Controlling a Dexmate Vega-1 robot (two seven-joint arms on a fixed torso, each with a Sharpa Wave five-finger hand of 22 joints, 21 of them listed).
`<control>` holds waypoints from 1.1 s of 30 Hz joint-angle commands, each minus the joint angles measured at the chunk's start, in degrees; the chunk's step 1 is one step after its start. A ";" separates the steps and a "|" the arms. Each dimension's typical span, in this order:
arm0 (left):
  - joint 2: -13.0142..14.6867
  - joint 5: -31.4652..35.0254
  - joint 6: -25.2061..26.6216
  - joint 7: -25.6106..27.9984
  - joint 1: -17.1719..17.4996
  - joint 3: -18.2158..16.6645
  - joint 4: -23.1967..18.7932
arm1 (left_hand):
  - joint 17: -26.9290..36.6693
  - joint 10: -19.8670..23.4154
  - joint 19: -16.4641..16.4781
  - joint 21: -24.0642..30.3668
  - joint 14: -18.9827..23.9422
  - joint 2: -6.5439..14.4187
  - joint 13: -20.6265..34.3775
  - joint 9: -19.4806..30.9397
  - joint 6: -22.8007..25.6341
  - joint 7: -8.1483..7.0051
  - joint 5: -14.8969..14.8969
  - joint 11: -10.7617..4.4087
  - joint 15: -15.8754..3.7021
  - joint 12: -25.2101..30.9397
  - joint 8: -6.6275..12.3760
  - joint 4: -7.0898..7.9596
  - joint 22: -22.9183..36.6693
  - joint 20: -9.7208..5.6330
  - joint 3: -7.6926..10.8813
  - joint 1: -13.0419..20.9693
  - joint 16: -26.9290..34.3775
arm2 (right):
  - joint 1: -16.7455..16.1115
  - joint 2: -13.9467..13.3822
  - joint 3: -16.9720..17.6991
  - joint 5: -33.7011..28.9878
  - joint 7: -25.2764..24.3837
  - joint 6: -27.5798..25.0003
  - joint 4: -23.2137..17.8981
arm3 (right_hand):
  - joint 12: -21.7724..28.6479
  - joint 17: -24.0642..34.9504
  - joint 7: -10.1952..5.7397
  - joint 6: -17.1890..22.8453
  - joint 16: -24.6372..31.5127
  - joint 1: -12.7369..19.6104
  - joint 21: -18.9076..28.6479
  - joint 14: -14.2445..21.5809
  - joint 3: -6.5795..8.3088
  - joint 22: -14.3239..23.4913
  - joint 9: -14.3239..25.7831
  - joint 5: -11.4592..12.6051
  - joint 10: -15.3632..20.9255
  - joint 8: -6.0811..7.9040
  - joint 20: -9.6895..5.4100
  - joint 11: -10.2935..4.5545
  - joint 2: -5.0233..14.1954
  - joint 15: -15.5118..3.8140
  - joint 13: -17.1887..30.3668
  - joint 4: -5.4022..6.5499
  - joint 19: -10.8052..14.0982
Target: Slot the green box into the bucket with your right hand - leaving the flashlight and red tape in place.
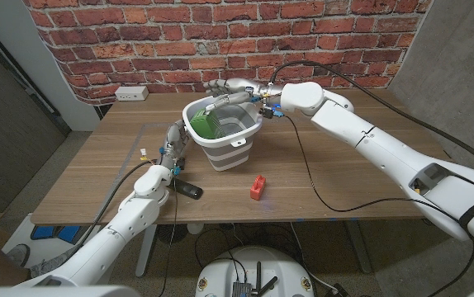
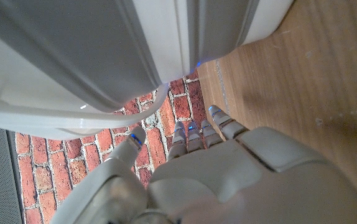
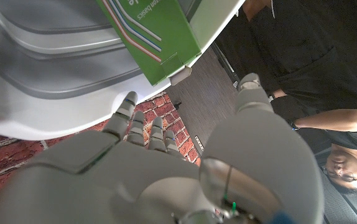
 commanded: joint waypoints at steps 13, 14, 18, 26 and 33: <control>0.51 0.55 -1.15 -0.87 -1.29 -0.68 1.23 | 0.07 0.14 -0.29 0.24 -0.32 4.37 0.24 0.29 0.02 0.00 -0.15 0.13 -0.16 -0.22 0.06 -0.53 0.07 -1.22 -0.01 -0.42 0.02 | -1.86 -1.66 4.09 5.11 -1.07 1.54 -0.26 | -0.10 -0.12 2.20 1.85 0.27 -2.29 1.07 1.88 -0.32 0.09 0.03 0.00 1.66 -0.33 -2.25 -0.70 0.70 -1.66 -1.10 0.57 2.15; 0.43 0.54 -1.36 -1.15 -1.49 -0.64 1.55 | 0.07 0.15 -0.29 0.24 -0.35 4.37 0.24 0.29 0.03 -0.03 -0.15 0.12 -0.18 -0.21 0.07 -0.54 0.07 -1.25 -0.02 -0.42 0.01 | -2.10 -1.90 4.38 5.10 -1.51 1.64 -0.46 | -0.11 -0.12 2.20 1.87 0.25 -2.33 1.06 1.84 -0.32 0.09 0.03 0.00 1.66 -0.34 -2.31 -0.72 0.72 -1.72 -1.12 0.58 2.13; 0.23 0.62 -1.37 -1.24 -1.89 -0.51 1.92 | 0.07 0.19 -0.28 0.26 -0.34 4.37 0.24 0.29 0.06 0.03 -0.16 0.14 -0.13 -0.19 0.08 -0.56 0.06 -1.26 -0.05 -0.41 0.02 | -2.86 -3.03 5.58 5.70 -2.20 2.18 -0.92 | -0.14 -0.15 2.32 2.03 0.23 -2.59 1.07 1.92 -0.34 0.08 0.03 0.00 1.76 -0.41 -2.37 -0.79 0.87 -1.76 -1.26 0.64 2.26; 0.44 0.48 -0.97 -0.76 -1.77 -0.79 1.26 | 0.07 0.24 -0.28 0.27 -0.27 4.40 0.24 0.29 0.10 -0.02 -0.15 0.08 -0.09 -0.17 0.10 -0.59 0.06 -1.28 -0.06 -0.39 0.06 | -4.98 -4.71 8.13 7.03 -5.10 1.99 -2.23 | 0.15 -0.25 2.03 3.21 0.27 -3.73 1.09 2.39 -0.43 0.06 0.02 0.04 3.09 -0.42 -2.47 -1.22 1.53 -2.32 -1.77 1.02 2.73; 0.43 0.37 -0.60 -1.35 -2.60 -0.62 1.95 | 0.06 0.29 -0.24 0.29 -0.21 4.39 0.24 0.29 0.18 -0.01 -0.14 0.08 -0.06 -0.15 0.14 -0.61 0.06 -1.23 -0.04 -0.39 0.08 | -6.98 -5.45 10.14 8.77 -6.95 3.65 -2.05 | 0.10 -0.35 1.34 4.53 0.19 -5.06 0.91 2.53 -0.60 0.05 0.00 0.04 3.58 -0.35 -2.77 -1.66 2.18 -3.15 -2.23 1.51 2.62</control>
